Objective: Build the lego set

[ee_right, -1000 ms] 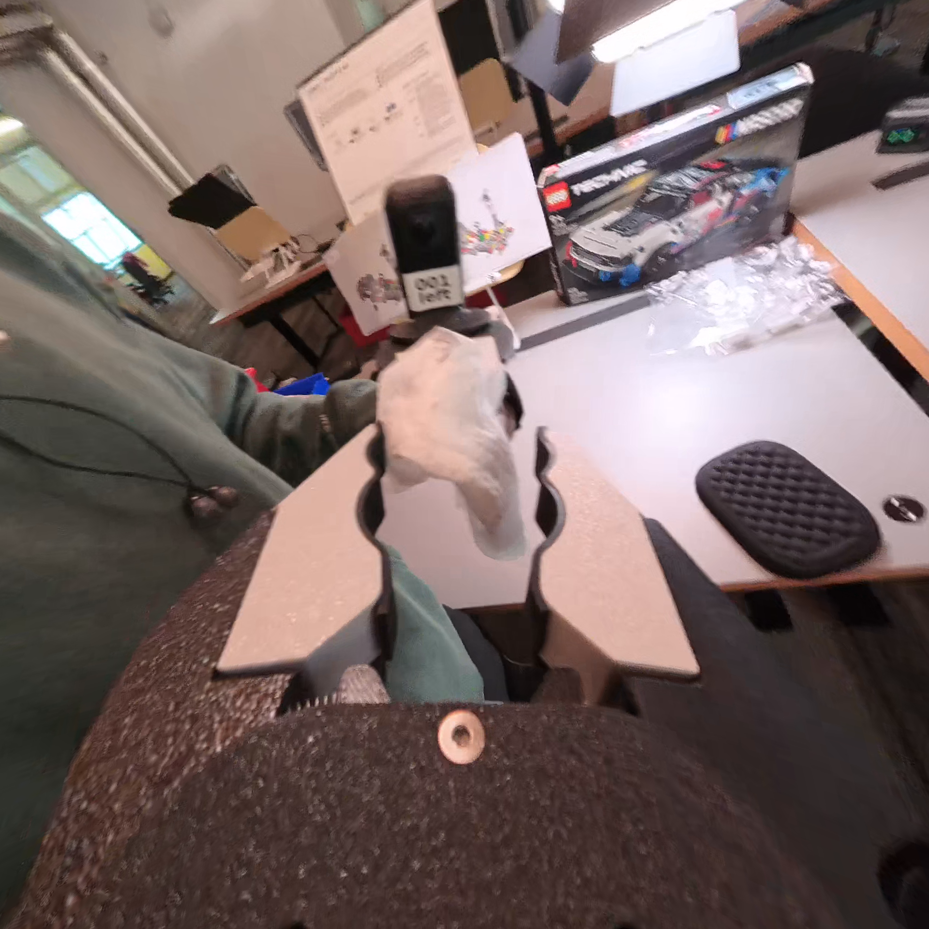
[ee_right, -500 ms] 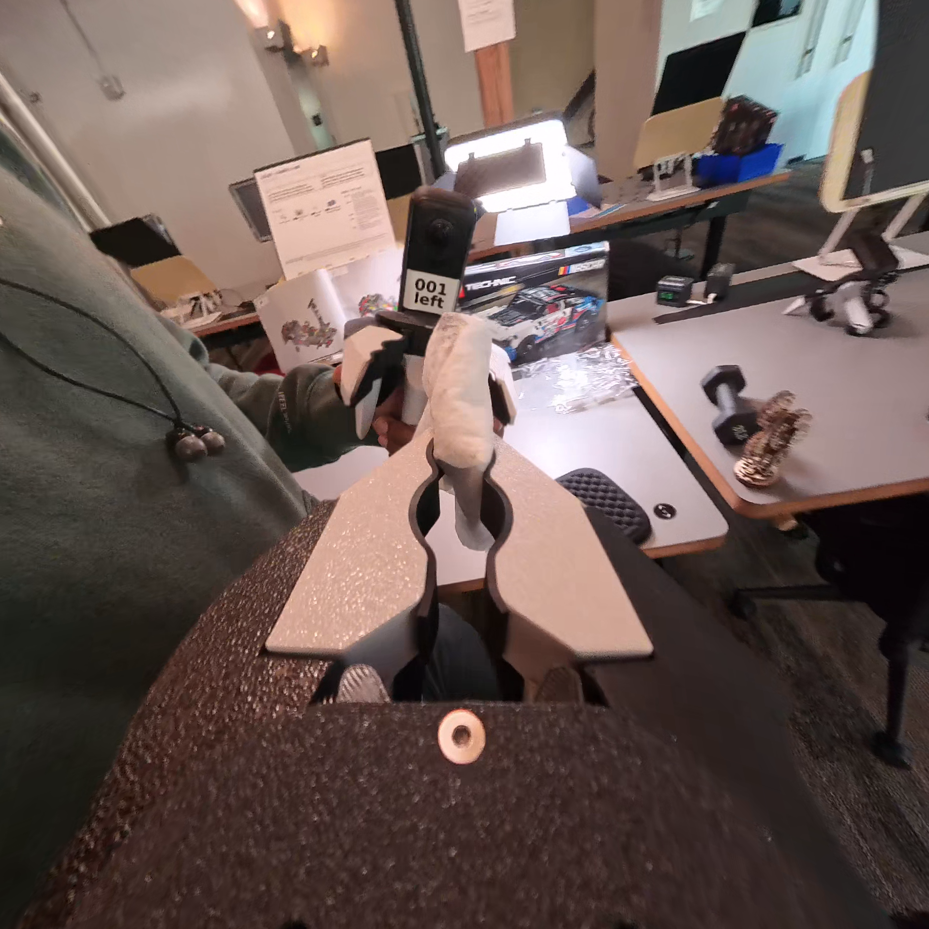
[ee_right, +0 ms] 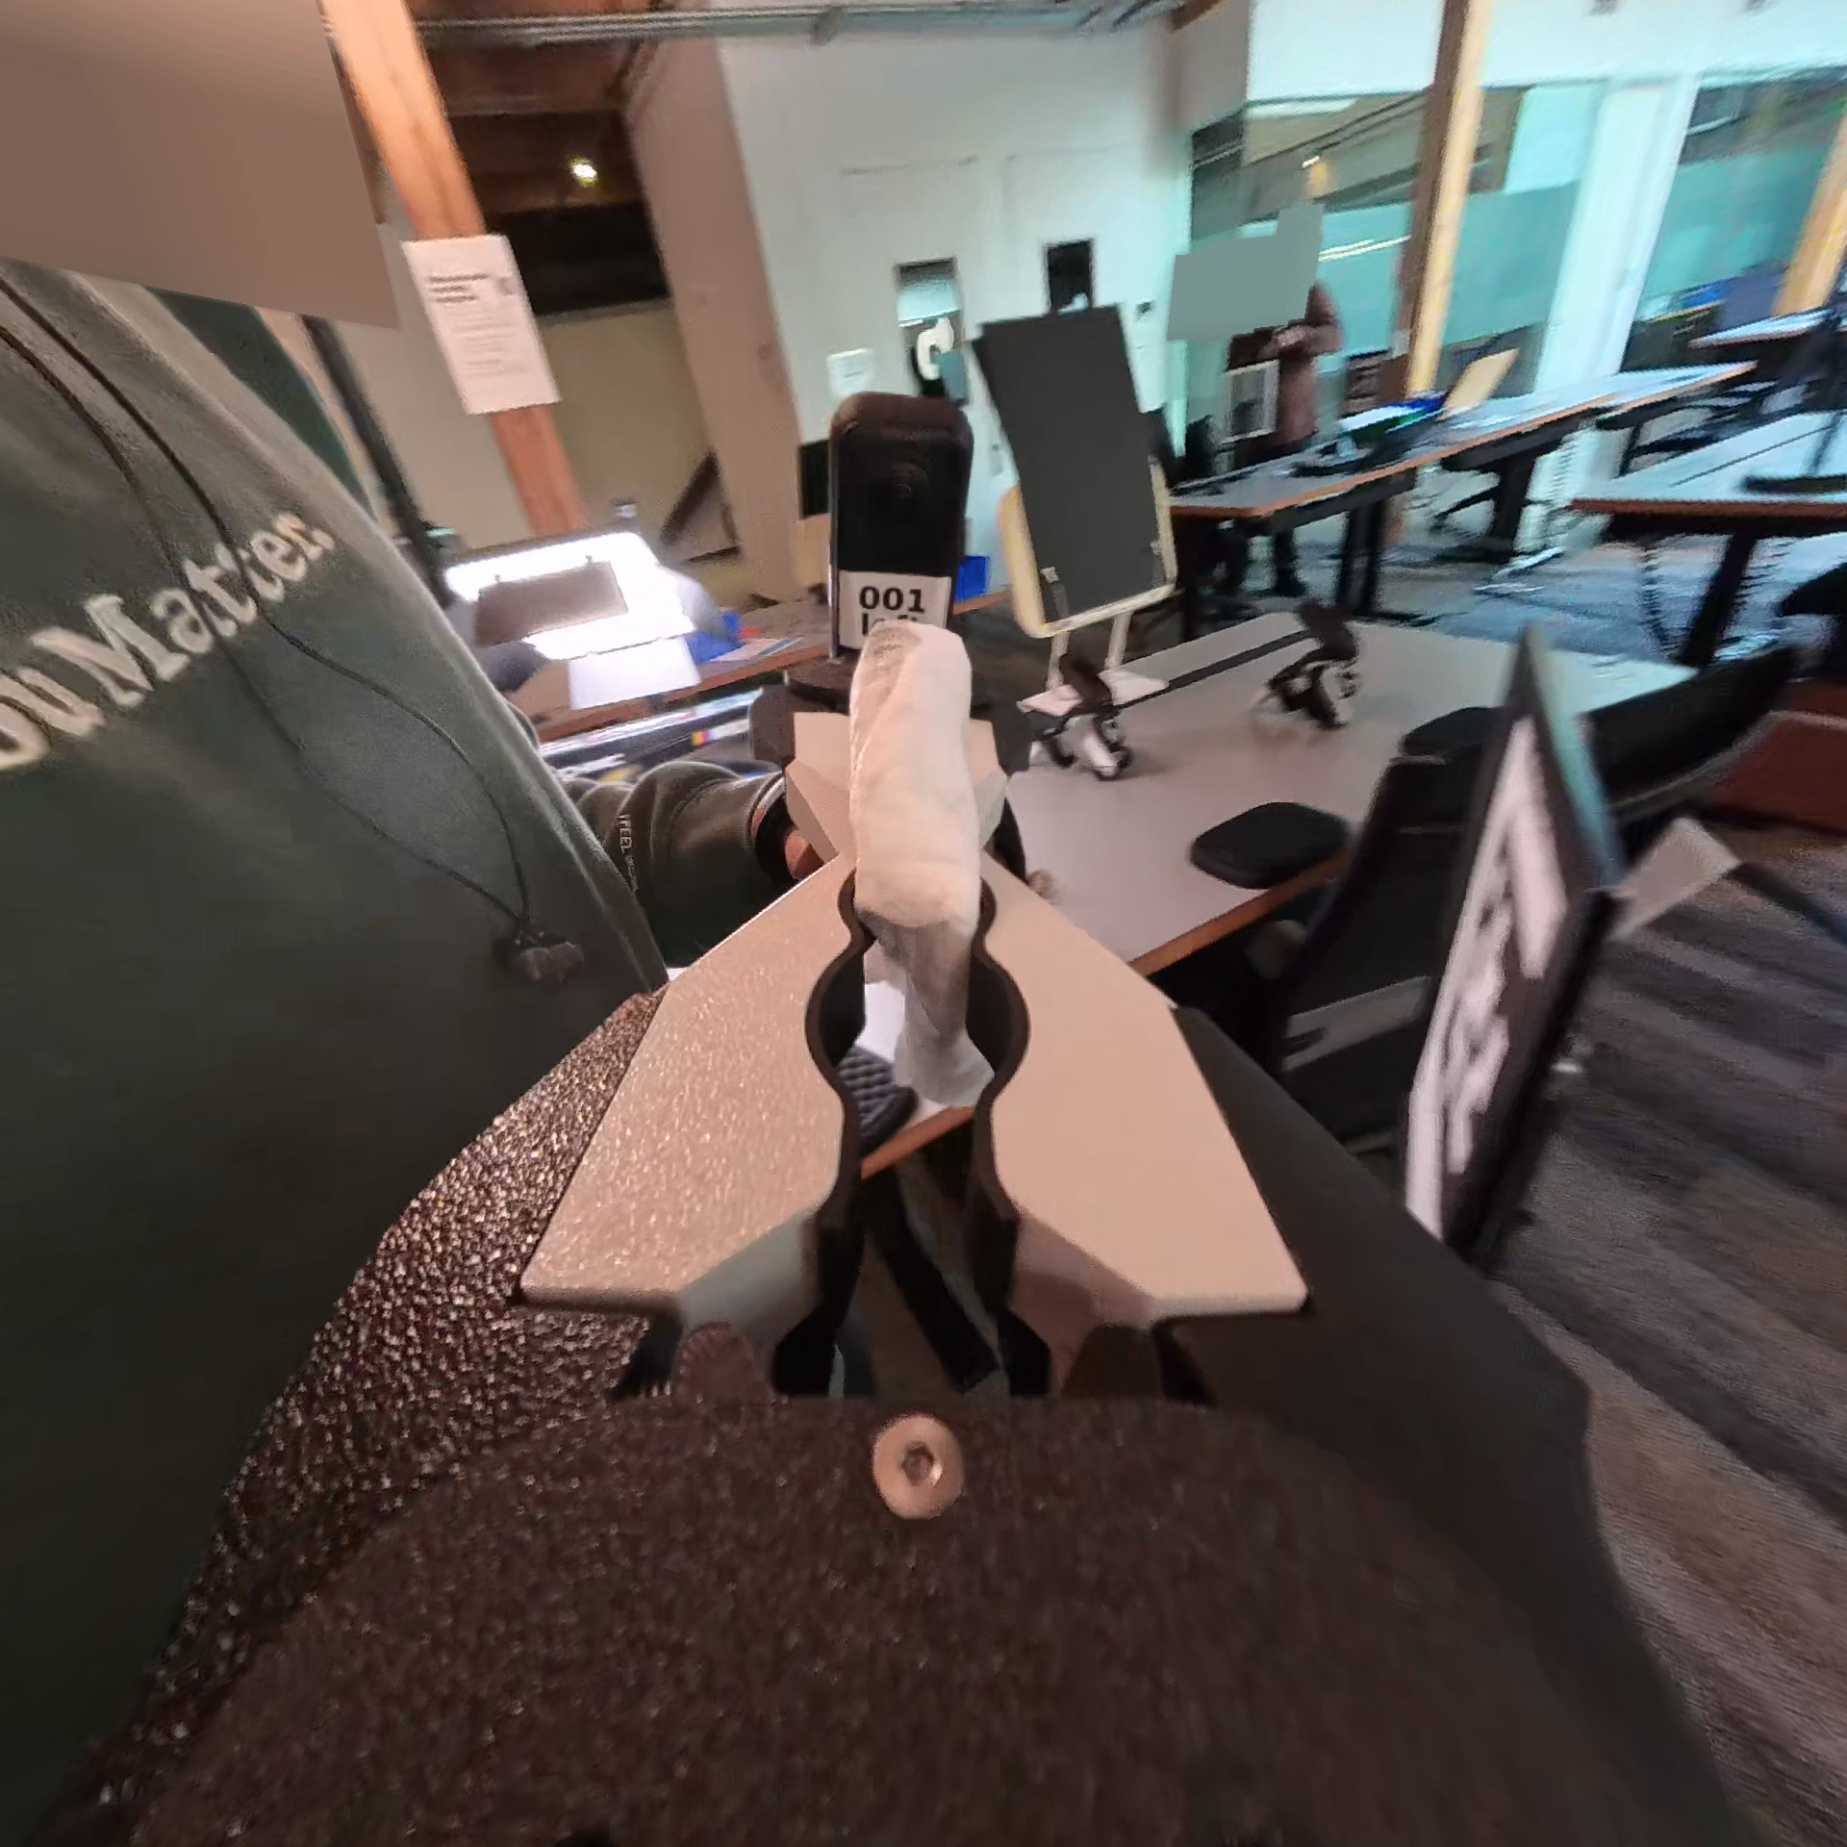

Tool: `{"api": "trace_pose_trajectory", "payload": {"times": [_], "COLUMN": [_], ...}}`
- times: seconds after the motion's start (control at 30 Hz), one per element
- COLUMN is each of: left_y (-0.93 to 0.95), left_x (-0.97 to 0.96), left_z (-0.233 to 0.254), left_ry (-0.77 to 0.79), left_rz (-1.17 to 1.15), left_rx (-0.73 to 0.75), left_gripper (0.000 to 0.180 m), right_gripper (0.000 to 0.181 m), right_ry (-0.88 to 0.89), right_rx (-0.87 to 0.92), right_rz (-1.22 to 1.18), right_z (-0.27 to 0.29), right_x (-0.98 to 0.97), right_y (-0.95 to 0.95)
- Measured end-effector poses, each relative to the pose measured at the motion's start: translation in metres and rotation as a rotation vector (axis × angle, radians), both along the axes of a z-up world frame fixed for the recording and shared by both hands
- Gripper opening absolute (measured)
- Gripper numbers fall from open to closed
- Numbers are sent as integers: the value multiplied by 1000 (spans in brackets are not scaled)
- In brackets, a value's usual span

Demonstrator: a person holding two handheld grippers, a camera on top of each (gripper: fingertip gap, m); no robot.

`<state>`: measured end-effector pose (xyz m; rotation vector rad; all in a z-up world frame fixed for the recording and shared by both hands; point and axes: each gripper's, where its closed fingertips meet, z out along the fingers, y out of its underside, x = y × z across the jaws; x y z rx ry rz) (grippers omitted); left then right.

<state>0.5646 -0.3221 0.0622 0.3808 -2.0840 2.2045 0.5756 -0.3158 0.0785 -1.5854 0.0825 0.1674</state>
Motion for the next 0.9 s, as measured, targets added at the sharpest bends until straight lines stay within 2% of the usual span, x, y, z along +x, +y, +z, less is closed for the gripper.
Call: {"api": "trace_pose_trajectory", "payload": {"times": [0.17, 0.3, 0.37, 0.47, 0.63, 0.7, 0.77, 0.9], "left_y": [-22, -38, -42, -42, -45, -57, -74, -102], "left_x": [30, 55, 73, 103, 166, 192, 219, 282], "left_z": [25, 36, 37, 40, 75, 91, 102, 105], "left_ry": [-121, -150, -153, -158, -73, -88, -112, -164], "left_rz": [-130, -94, -21, 100, 295, 405, 529, 788], "left_rx": [46, 75, 95, 114, -7, -70, -108, -80], "left_gripper": [0, 0, 1, 28, 45, 53, 53, 58], "right_gripper": [14, 9, 9, 9, 9, 9, 8, 8], "right_ry": [-78, -117, -130, -134, -140, -150, -172, -176], "right_rx": [-2, -4, -11, -27, -71, -89, -114, -131], "right_rz": [-143, -201, -205, -182, -142, -120, -94, -73], "right_z": [26, 37, 37, 31, 9, 2, -4, -9], "right_x": [31, 53, 69, 98, 168, 200, 231, 293], "right_y": [-19, -35, -41, -50, -84, -100, -115, -139]}}
